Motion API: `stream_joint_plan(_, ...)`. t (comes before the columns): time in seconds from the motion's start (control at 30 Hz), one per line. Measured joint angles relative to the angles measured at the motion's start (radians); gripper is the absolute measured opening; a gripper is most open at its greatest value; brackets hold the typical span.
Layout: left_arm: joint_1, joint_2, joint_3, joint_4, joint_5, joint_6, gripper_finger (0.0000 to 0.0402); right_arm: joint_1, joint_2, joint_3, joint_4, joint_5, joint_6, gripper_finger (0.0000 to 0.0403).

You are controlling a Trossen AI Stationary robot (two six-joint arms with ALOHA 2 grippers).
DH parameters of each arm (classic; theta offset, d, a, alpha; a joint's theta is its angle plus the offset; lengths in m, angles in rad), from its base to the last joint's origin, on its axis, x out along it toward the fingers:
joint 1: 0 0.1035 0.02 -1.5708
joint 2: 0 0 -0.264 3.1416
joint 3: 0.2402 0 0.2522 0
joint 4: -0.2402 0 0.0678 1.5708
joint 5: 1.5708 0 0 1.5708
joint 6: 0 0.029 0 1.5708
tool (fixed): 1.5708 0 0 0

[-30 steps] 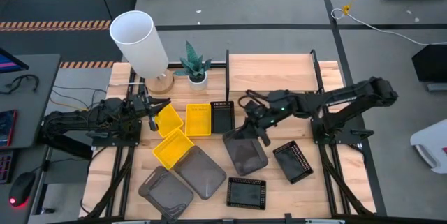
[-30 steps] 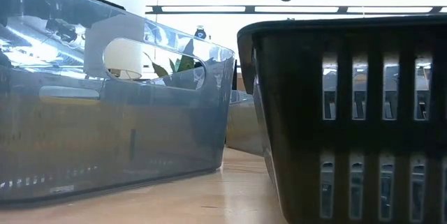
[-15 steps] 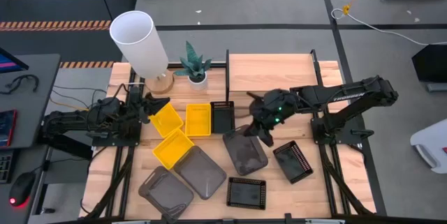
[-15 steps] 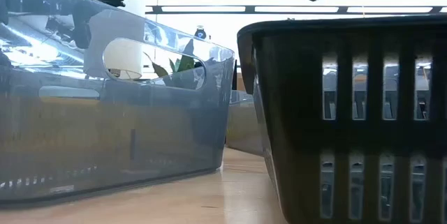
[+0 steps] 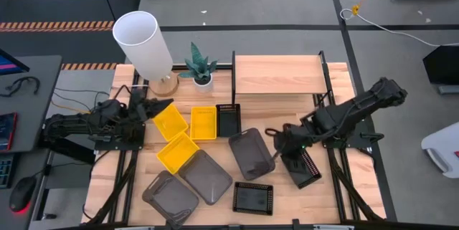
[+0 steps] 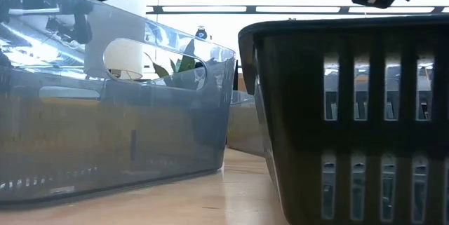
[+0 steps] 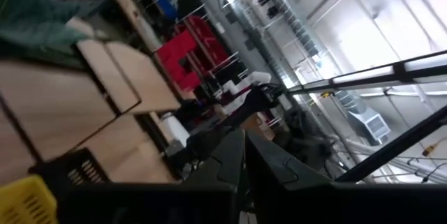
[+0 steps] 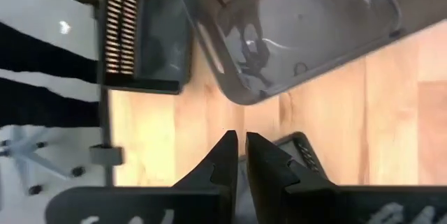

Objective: Stack baskets on shelf by color
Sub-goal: Stack the bottom black bin on the right black bin

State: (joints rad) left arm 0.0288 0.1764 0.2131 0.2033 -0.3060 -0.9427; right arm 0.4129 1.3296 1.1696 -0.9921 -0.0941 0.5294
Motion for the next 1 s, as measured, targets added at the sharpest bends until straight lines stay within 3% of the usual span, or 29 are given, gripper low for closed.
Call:
stream_joint_plan(0.1,0.000,0.000,0.000,0.031,-0.014,0.045,0.0032,0.025,-0.001,-0.028,0.106,-0.022,0.039,0.0057)
stream_joint_plan(0.33,0.000,0.000,0.000,0.032,-0.096,0.065,0.0072,0.099,-0.001,-0.061,0.152,-0.044,0.091,0.0142)
stream_joint_plan(0.53,0.001,0.000,0.000,0.032,-0.136,0.066,0.0096,0.185,0.023,-0.061,0.269,-0.028,-0.131,0.0161)
stream_joint_plan(0.73,0.001,0.000,0.000,0.032,-0.139,0.067,0.0096,0.257,0.147,-0.055,0.435,-0.041,-0.377,0.0156)
stream_joint_plan(1.0,0.001,0.000,0.000,0.051,-0.136,0.064,0.0090,0.308,0.315,0.035,0.435,0.037,-0.631,0.0155)
